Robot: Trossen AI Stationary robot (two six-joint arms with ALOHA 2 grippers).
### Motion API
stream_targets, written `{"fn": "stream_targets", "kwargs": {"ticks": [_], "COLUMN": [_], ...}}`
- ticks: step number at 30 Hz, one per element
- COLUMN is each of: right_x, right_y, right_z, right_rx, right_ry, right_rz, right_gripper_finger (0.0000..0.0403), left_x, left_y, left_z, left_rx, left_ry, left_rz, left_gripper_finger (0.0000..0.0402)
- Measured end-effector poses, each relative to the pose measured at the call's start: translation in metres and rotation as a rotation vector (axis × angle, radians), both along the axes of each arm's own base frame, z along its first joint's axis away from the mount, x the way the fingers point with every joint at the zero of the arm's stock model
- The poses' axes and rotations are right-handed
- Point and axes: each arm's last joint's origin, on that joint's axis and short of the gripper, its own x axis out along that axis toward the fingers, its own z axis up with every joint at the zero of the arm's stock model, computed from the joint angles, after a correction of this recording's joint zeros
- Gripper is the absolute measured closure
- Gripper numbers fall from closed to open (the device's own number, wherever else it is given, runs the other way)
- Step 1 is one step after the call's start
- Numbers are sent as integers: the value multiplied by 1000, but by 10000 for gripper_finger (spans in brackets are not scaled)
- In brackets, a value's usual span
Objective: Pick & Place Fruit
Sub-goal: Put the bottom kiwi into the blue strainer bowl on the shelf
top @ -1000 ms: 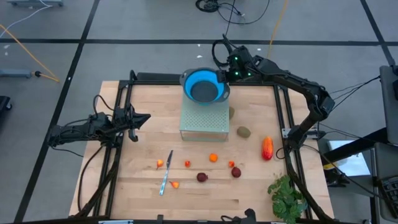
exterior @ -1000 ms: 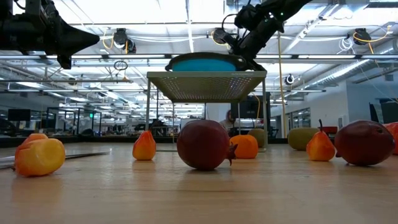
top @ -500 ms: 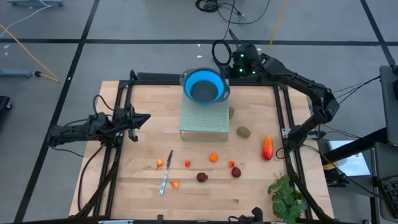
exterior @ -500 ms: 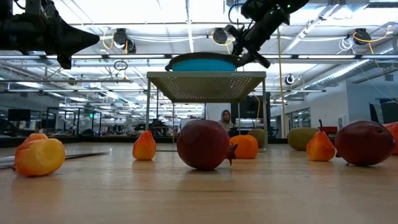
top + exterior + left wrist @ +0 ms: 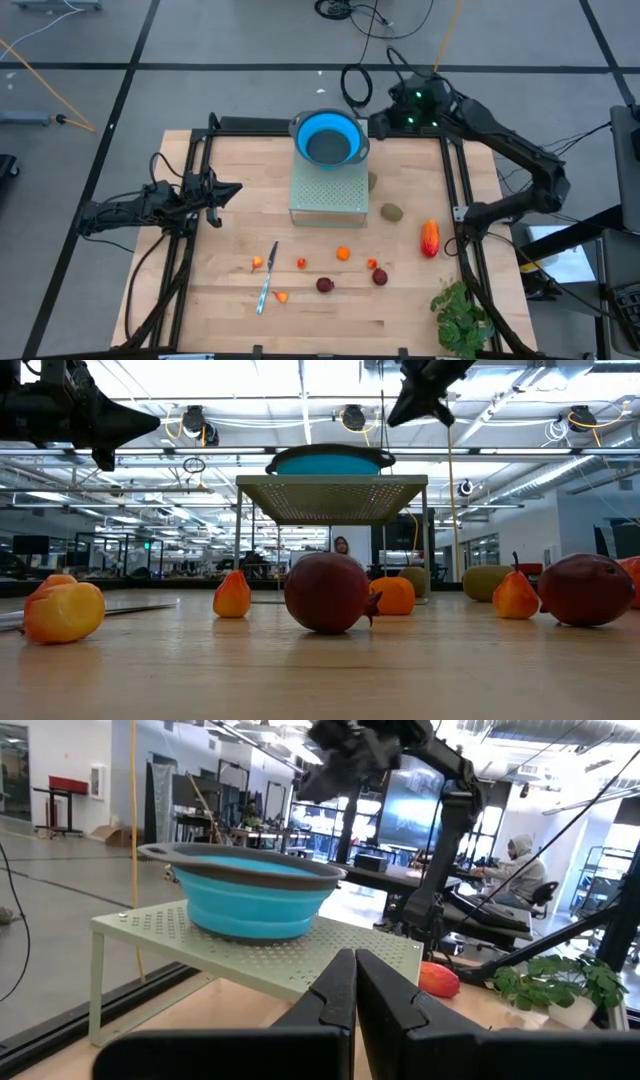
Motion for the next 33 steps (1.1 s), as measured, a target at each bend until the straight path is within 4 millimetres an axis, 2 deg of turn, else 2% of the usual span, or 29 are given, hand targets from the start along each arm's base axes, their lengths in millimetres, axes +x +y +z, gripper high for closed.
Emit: {"fn": "stream_targets", "kwargs": {"ticks": [2,10,15,18,23,33], "right_x": [-3,-16,-23,-26,-39,-66], "right_y": [11,46,65,77,96,120], "right_z": [3,13,18,15,-8,-86], "right_rx": [-5,-56,-89,-119,-105,-40], "right_ry": [21,68,81,103,129,103], "right_rz": [37,63,119,154,199,252], "right_gripper_finger": [399,402,402,402,402,403], "left_x": [0,0,0,0,0,0], "left_y": [0,0,0,0,0,0], "left_z": [0,0,0,0,0,0], "left_rx": [12,16,-48,-92,-162,-241], "left_ry": [3,5,-14,-27,-46,-69], "left_rz": [2,1,-9,-17,-30,-42], "left_gripper_finger": [392,392,392,392,392,392]}}
